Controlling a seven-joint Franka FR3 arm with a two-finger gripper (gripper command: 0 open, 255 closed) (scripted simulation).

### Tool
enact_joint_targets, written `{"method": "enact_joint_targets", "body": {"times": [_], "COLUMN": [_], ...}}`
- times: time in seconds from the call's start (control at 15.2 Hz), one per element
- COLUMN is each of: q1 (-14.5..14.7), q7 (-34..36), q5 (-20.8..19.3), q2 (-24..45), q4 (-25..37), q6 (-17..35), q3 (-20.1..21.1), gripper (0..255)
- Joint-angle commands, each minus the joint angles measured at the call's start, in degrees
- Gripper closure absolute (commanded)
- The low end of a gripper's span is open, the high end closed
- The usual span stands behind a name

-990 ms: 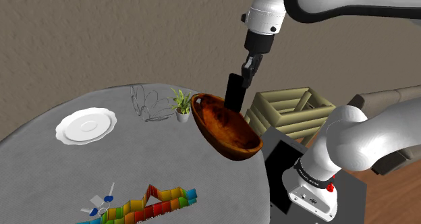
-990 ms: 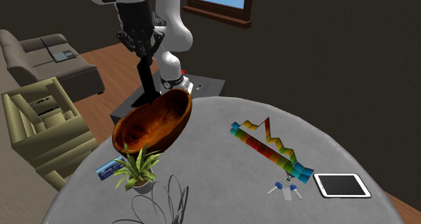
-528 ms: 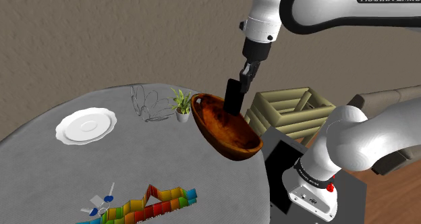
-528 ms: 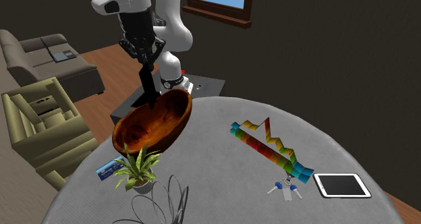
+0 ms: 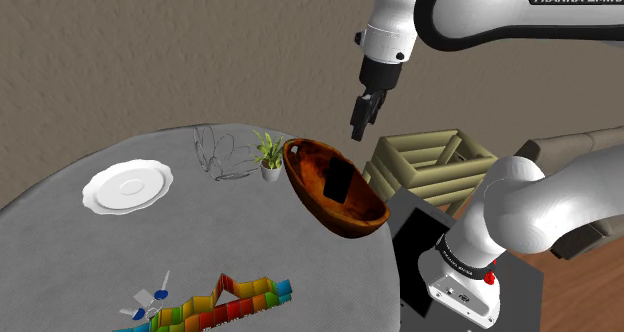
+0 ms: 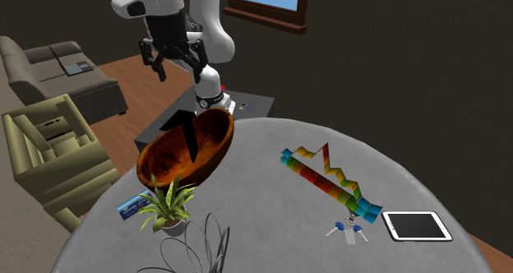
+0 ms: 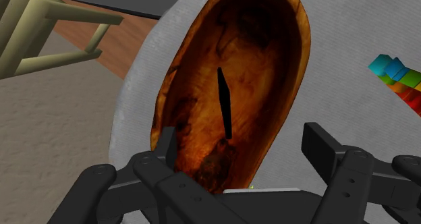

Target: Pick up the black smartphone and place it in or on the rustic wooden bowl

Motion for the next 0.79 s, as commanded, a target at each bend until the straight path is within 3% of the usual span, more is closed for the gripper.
{"method": "enact_joint_targets", "body": {"times": [0.0,0.26,0.73], "q1": [0.0,-0.2,-0.2], "q7": [0.0,0.2,0.2], "q5": [0.0,-0.4,-0.4], "q2": [0.0,1.1,1.1], "q4": [0.0,8.1,8.1], "q6": [0.0,-7.0,-7.0], "q3": [0.0,-0.4,-0.4], "gripper": [0,0,0]}}
